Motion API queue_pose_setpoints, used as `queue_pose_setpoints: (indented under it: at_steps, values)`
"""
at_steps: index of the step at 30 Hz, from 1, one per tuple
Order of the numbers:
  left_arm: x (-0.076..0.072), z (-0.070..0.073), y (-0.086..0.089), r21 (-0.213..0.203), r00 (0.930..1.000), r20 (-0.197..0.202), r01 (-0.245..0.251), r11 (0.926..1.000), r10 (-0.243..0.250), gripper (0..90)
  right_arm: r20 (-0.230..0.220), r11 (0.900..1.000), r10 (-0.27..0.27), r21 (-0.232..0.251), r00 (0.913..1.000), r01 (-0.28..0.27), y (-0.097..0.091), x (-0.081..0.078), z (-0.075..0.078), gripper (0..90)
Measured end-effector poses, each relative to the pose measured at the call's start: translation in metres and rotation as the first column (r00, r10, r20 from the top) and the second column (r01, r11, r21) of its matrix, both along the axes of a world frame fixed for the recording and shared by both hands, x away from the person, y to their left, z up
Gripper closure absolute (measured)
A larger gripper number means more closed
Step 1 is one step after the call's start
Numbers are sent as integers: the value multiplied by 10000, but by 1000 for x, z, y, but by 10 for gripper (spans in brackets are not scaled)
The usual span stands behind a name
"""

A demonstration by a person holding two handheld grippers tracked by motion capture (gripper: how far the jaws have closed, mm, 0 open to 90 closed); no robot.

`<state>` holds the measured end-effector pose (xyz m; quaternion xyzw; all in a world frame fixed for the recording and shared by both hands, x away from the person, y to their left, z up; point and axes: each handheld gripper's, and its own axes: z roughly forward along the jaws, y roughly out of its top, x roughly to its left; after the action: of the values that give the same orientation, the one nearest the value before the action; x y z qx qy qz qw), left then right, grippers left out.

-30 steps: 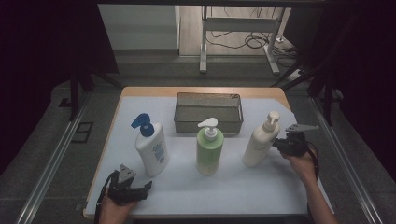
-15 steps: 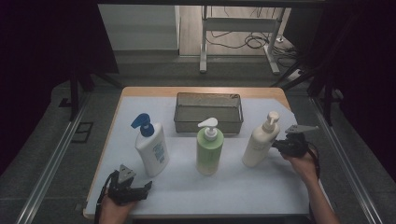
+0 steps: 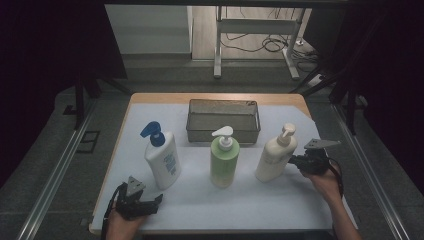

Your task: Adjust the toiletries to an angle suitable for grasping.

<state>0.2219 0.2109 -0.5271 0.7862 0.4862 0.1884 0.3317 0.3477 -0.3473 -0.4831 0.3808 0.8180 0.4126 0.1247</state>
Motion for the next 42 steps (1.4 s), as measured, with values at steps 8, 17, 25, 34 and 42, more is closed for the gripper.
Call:
queue_pose_setpoints:
  at_steps: [8, 17, 25, 34, 42]
  values:
    - [0, 0, 0, 1, 10000, -2, -2, 10000, 2, 119, -7, 9998, 146, 135, 9999, -146, 0, -11, -1, 888]
    - [0, 0, 0, -9, 10000, -14, -7, 10000, 7, 119, -26, 9989, 397, 262, 9992, -396, 0, -27, -2, 883]
    - [0, 0, 0, -6, 10000, -16, -5, 10000, 5, 119, 17, 9974, 664, 291, 9978, -664, 4, -42, -2, 875]
    - [0, 0, 0, -2, 10000, -19, -5, 10000, 5, 119, 139, 9932, 1103, 351, 9938, -1107, 15, -62, -3, 861]
    - [0, 0, 0, -1, 10000, -25, -2, 10000, 2, 119, 194, 9889, 1475, 124, 9889, -1478, 31, -79, -5, 854]
